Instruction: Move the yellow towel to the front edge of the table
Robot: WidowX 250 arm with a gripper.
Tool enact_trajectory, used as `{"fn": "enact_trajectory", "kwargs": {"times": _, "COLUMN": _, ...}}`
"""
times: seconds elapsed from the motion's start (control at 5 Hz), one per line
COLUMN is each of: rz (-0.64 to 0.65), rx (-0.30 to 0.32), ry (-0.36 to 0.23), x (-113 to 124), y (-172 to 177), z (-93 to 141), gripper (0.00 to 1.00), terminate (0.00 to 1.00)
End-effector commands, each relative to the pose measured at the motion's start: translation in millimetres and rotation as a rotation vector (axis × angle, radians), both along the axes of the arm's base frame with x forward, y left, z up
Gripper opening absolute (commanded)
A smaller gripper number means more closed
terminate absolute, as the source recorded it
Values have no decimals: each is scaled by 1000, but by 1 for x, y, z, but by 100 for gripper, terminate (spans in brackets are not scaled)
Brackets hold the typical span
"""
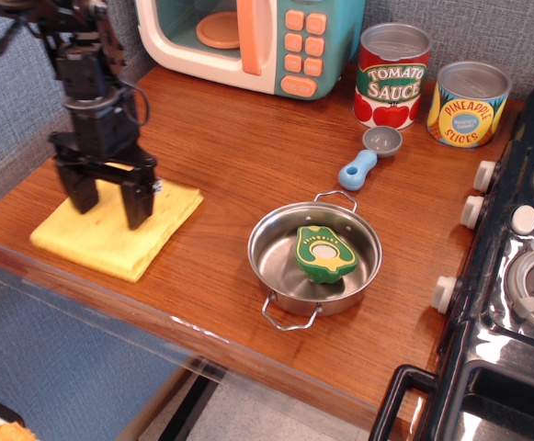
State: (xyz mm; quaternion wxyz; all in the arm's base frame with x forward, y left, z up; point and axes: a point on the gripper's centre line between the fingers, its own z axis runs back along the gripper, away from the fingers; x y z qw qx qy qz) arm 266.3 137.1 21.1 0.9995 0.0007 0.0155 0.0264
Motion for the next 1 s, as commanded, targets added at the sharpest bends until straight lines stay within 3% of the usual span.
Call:
{"fn": "enact_trajectory", "kwargs": {"times": 0.0, "rz": 11, "rx": 43, "ry": -87, "x": -1, "y": 5, "z": 32, "gripper": 100, "terminate": 0}}
{"fn": "enact_trajectory", "kwargs": {"times": 0.2, "rz": -41, "rx": 51, "ry": -174, "x": 9, "y": -9, "z": 65, "gripper": 100, "terminate": 0}}
{"fn": "enact_trajectory", "kwargs": {"times": 0.4, "rz": -66, "rx": 39, "ry": -207, "x": 9, "y": -14, "z": 80, "gripper": 100, "terminate": 0}}
{"fn": "enact_trajectory", "kwargs": {"times": 0.8, "rz": -76, "rx": 57, "ry": -185, "x": 10, "y": -11, "z": 76, "gripper": 100, "terminate": 0}}
